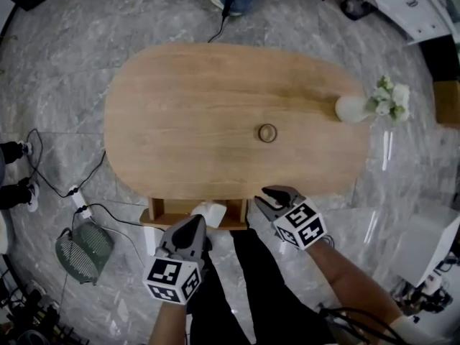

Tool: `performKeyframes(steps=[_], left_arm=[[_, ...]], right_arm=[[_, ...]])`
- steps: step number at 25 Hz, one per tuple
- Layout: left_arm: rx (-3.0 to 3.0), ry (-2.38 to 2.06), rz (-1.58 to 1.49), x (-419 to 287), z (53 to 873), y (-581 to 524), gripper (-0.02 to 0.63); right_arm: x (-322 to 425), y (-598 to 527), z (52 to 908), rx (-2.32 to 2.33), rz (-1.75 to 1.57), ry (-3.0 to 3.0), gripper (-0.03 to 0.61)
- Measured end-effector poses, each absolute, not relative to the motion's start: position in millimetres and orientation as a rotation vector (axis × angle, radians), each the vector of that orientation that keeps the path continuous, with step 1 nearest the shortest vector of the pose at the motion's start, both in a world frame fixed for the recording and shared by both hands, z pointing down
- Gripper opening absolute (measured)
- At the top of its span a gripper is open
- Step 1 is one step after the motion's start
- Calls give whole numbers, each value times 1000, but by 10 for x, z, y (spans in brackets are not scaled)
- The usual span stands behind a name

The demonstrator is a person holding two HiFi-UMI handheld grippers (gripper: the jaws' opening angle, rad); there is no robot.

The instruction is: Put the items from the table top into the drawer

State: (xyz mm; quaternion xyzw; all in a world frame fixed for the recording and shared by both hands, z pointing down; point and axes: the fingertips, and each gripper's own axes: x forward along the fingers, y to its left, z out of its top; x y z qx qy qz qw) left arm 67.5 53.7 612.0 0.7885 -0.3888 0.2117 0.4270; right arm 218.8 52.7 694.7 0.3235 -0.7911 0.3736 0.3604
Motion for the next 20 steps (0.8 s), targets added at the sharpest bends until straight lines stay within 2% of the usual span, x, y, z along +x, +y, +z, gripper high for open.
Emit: performKeyframes(steps=[20], left_arm=[[1887, -1017, 504, 885, 6435, 235, 0]], right_arm=[[2736, -608, 7555, 839, 764, -1916, 163]])
